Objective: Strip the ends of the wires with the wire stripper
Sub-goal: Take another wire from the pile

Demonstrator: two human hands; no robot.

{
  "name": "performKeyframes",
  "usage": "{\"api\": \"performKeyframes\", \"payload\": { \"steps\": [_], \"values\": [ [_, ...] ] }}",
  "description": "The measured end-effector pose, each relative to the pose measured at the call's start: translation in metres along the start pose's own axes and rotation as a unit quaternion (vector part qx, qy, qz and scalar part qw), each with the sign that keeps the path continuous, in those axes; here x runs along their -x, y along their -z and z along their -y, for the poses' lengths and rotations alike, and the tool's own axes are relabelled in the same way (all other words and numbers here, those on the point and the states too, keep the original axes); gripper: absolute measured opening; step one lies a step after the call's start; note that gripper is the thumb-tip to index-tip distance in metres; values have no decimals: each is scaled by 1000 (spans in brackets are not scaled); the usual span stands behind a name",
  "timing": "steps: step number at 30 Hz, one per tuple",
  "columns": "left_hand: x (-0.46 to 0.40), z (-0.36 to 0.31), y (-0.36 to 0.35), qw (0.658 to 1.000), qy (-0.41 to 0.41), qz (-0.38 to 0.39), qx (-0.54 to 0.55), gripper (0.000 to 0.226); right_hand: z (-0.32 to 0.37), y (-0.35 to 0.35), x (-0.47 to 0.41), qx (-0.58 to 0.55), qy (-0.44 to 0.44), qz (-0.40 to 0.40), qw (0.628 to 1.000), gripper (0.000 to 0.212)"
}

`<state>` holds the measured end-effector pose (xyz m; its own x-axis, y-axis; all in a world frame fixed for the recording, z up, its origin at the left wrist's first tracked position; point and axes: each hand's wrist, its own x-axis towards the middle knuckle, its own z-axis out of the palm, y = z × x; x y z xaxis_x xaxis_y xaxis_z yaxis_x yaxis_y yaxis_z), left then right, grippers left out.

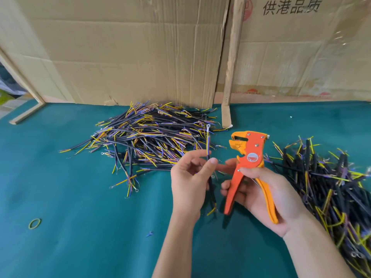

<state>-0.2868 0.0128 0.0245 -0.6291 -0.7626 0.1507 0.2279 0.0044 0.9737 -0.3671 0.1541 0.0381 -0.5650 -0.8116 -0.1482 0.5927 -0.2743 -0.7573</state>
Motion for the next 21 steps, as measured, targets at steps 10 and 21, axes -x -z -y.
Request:
{"api": "performKeyframes", "payload": {
  "steps": [10, 21],
  "values": [
    [-10, 4, 7, 995, -6, -92, 26, 20, -1, 5, 4, 65, -102, 128, 984, 54],
    [-5, -3, 10, 959, -52, -267, -85, 39, 4, 0, 6, 9, -28, 96, 995, 71]
  ]
}}
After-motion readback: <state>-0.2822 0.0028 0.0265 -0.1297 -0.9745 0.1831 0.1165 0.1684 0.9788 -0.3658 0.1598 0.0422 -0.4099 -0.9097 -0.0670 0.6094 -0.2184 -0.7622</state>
